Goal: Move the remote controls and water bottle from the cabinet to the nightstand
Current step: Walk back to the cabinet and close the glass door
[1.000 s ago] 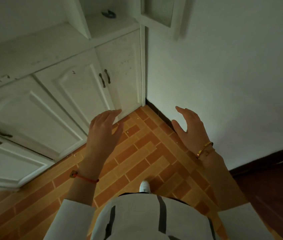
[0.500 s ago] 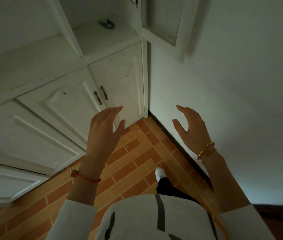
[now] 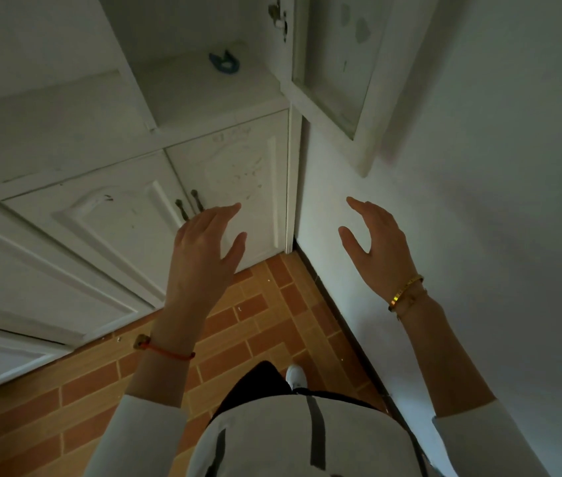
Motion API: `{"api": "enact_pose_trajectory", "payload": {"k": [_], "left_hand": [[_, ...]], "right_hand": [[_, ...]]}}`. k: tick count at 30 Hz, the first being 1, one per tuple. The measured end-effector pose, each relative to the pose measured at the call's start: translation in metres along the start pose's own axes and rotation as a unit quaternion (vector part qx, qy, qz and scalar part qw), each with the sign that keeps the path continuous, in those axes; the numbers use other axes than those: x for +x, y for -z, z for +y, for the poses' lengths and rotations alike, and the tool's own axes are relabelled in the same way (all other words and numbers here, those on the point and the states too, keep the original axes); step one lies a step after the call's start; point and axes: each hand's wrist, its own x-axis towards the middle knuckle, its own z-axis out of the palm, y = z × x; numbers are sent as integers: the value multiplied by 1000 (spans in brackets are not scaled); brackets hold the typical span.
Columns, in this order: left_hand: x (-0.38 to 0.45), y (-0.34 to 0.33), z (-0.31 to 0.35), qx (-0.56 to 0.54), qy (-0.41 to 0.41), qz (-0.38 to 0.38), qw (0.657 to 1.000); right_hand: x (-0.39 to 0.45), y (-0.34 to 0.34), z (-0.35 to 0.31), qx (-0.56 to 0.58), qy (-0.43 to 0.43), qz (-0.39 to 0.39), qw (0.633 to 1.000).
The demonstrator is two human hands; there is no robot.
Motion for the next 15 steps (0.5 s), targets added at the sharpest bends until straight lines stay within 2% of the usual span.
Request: {"api": "enact_pose_trajectory", "payload": {"k": [5, 10, 15], "left_hand": [[32, -3, 2, -3, -20, 5, 1000], [79, -1, 14, -25, -70, 14, 997], [137, 11, 52, -40, -120, 54, 990]], "right_hand": [[25, 7, -1, -7, 9, 20, 1000], [51, 27, -10, -16, 40, 91, 995], [86, 63, -27, -30, 73, 174, 982]]}}
